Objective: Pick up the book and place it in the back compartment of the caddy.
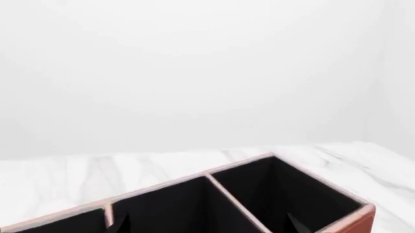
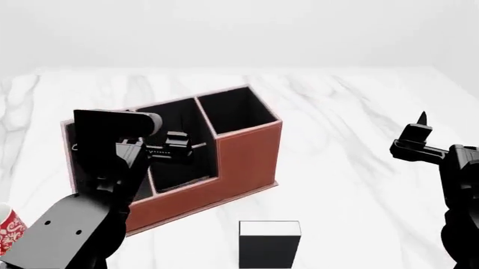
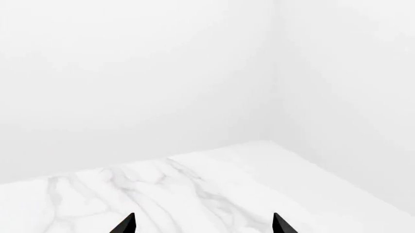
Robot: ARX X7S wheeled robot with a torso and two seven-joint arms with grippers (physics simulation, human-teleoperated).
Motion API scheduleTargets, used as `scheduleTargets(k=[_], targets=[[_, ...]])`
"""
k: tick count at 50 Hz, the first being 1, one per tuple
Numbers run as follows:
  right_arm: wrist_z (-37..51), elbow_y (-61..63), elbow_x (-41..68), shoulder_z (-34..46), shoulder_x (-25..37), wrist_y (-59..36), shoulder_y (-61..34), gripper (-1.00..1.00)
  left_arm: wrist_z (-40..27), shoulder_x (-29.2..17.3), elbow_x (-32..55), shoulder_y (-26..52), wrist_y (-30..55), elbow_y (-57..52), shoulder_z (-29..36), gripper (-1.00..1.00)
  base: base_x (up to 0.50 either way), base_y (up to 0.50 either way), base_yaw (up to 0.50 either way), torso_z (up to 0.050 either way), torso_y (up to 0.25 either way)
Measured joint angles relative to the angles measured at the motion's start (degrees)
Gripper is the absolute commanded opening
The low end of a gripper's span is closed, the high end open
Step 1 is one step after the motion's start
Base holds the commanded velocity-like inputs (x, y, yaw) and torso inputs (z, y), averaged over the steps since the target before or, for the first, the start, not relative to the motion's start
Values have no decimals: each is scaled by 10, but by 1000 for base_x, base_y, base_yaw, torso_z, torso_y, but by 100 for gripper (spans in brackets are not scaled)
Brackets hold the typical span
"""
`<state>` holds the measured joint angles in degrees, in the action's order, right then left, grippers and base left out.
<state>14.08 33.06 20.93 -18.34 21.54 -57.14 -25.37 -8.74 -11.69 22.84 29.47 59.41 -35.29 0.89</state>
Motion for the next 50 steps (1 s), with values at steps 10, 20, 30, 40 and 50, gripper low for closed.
scheduleTargets(k=[10,20,30,40,50], targets=[[0,-1,3,3,1,0,1,100,-3,-2,4,1,1,1,0,100,150,0,0,0,2],[4,-4,2,6,3,-3,-1,100,-6,-3,10,4,6,-1,-1,100,0,0,0,0,0],[8,-8,-1,14,6,-7,-3,100,11,-24,37,52,63,-11,18,100,0,0,0,0,0],[11,-22,-5,25,9,-7,-6,100,87,-111,186,253,192,23,104,100,0,0,0,0,0],[13,-36,-9,35,10,-5,-8,100,184,-178,276,393,232,67,219,100,0,0,0,0,0]])
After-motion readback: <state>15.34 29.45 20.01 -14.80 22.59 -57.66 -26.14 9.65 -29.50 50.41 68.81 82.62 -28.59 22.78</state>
